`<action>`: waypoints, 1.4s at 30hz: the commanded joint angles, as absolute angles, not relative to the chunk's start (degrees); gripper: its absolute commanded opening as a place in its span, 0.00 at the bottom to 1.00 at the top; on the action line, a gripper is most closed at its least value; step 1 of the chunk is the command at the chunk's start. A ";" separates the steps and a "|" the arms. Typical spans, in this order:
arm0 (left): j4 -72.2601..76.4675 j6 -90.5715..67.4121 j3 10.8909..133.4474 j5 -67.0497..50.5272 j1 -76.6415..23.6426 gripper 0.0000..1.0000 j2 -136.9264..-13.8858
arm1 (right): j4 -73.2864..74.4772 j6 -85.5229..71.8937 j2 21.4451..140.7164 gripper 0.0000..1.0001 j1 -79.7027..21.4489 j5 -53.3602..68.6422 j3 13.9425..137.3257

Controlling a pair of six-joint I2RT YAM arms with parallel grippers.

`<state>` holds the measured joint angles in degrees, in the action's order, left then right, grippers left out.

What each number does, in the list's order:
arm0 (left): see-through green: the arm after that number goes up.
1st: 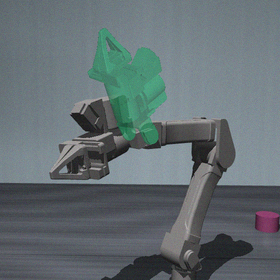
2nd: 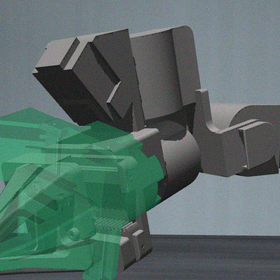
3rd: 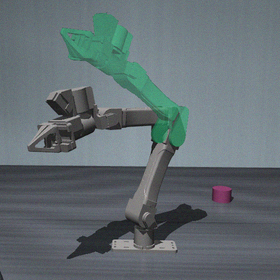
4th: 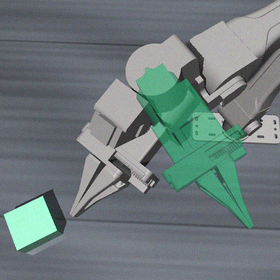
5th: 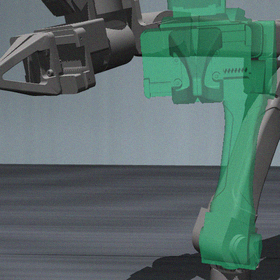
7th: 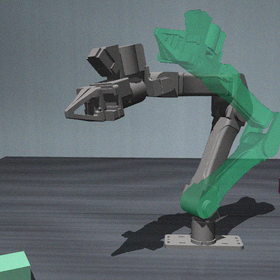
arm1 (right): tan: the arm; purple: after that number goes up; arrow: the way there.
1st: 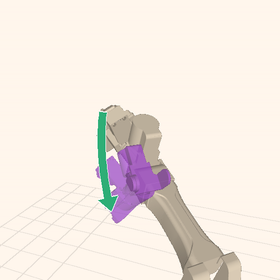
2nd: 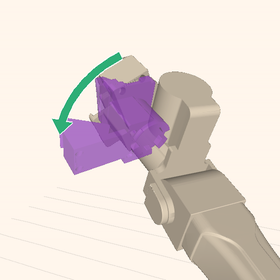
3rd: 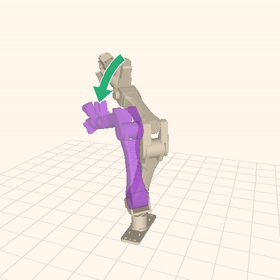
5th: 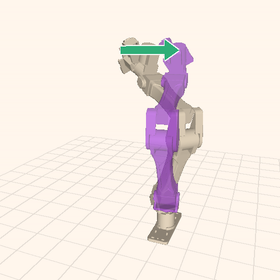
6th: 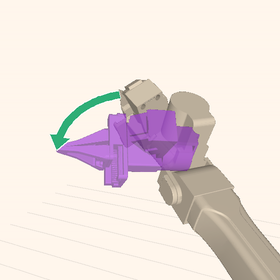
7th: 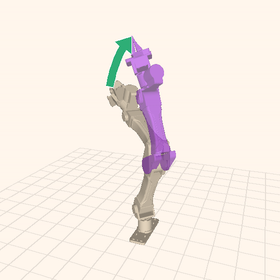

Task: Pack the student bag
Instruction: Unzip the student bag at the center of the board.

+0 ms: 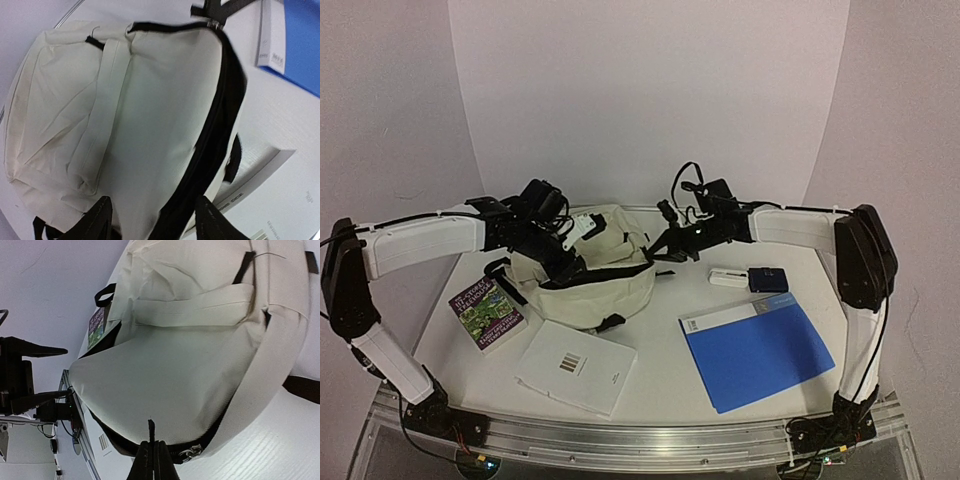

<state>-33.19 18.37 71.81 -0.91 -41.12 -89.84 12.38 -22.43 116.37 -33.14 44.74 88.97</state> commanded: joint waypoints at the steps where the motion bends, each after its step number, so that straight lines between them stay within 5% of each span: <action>1: -31.55 17.17 76.80 -5.75 -45.18 0.66 -89.45 | 9.30 -25.01 115.33 0.00 -34.99 48.15 92.10; 7: -33.17 20.92 81.02 -2.43 -47.67 0.72 -96.71 | 6.42 -28.56 114.65 0.00 -35.42 49.53 91.35; 14: -32.83 24.37 82.34 -1.92 -49.09 0.66 -100.04 | 4.66 -31.24 114.75 0.00 -36.15 50.96 91.74; 16: -34.12 24.53 83.41 -1.15 -49.12 0.55 -101.12 | 4.57 -31.30 114.59 0.00 -36.15 51.06 91.52; 21: -34.78 24.14 82.14 1.21 -49.17 0.03 -99.60 | 4.68 -29.52 115.06 0.00 -35.41 48.34 90.92; 42: -33.89 21.35 70.42 1.57 -49.22 0.00 -78.13 | 8.37 -19.61 132.46 0.00 -28.76 34.85 103.08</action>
